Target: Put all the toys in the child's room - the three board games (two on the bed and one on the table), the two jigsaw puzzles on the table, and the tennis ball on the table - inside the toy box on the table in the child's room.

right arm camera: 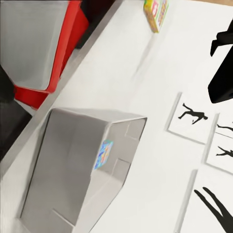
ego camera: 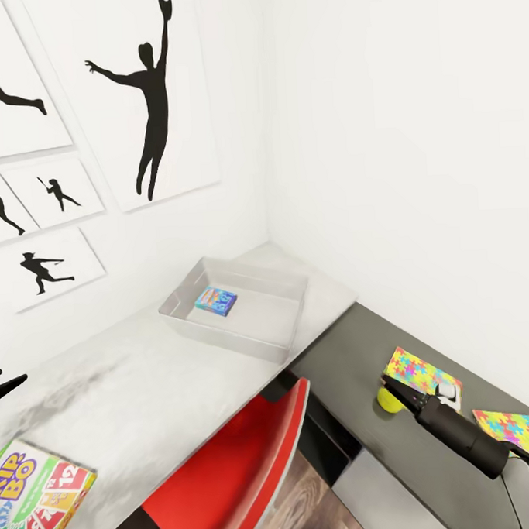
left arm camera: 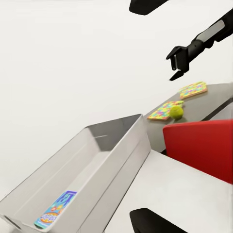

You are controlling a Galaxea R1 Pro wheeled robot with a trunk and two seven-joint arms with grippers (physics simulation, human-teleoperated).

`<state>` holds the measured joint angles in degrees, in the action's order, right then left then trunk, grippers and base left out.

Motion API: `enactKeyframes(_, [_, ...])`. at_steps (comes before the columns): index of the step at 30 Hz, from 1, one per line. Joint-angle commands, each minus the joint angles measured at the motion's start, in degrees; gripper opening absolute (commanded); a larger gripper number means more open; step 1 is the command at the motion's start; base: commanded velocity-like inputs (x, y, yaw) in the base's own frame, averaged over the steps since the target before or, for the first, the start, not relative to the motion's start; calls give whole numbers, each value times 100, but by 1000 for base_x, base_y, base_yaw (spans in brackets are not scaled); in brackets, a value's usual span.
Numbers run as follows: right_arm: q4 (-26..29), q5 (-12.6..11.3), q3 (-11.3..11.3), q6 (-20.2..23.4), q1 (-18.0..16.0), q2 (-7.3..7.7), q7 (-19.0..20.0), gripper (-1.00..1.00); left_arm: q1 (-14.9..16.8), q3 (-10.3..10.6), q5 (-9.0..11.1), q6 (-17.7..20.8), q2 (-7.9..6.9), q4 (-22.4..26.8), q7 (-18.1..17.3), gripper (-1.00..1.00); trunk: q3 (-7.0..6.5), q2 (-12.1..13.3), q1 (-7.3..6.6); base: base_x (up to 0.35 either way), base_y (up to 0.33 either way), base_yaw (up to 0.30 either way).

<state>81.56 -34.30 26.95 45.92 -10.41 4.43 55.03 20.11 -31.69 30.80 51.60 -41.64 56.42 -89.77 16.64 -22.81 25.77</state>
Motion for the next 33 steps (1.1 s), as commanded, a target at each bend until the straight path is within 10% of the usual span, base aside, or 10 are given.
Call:
enactKeyframes(1, [0,-12,2,31,-5,-1,-4,100,2,-2,-4,61,-2,0,-23,100,5,-11,1,-222,61,-145])
enactKeyframes(33, [1,-13,5,31,-5,-4,-38,100,2,-4,-4,61,2,0,-23,100,-253,-11,1,-95,34,-104])
